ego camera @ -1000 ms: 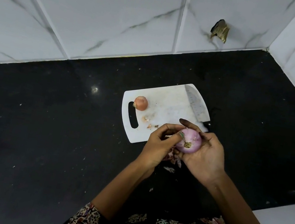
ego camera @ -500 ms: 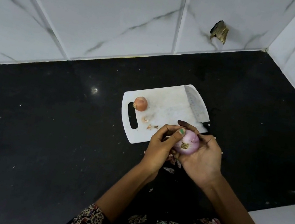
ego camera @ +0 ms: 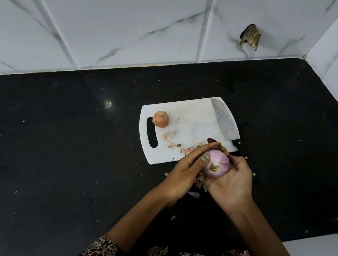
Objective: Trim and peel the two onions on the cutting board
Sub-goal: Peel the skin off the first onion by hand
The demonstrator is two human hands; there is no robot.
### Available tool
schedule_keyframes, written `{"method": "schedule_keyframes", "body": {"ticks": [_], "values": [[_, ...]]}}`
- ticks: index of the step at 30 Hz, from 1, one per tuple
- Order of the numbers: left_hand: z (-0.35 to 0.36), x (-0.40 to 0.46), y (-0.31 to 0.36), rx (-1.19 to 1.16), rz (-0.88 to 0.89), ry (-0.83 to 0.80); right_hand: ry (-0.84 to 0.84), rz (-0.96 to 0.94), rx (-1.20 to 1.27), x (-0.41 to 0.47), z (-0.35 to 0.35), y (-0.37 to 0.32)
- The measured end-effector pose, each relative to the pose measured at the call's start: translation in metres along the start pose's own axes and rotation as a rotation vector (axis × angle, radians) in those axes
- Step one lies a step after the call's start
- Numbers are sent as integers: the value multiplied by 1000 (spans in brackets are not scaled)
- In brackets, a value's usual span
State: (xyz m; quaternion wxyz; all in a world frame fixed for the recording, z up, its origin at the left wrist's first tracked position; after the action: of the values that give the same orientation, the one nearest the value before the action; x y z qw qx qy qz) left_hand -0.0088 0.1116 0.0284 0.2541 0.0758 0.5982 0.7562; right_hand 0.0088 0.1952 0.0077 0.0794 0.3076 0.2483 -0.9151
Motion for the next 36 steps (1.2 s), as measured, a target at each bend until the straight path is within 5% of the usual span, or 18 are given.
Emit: {"method": "schedule_keyframes", "body": {"ticks": [16,26,31,36], "values": [[-5,0,11,158,194,77,48,27,-18,1,3,10],[-7,-2,4,145,100,-25,-16,28,-16,-1,7,4],[-18,-3,14,178,146,196,-68,-5,-7,-1,13,-2],[-30,2,20,222,156,180,-69,31,-18,-2,13,0]]}}
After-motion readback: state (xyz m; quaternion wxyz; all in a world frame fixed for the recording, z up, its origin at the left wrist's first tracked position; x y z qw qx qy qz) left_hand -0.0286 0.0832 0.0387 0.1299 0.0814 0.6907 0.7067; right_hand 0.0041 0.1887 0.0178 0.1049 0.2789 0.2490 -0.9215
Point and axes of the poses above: each hand's wrist, its own x-axis towards the middle knuckle, its own z-axis out of the palm, y = z × x, the point moved 7 cm from there along x, towards the middle knuckle, and after that the axes turned 2 degrees about -x, right-handed, at the moved point
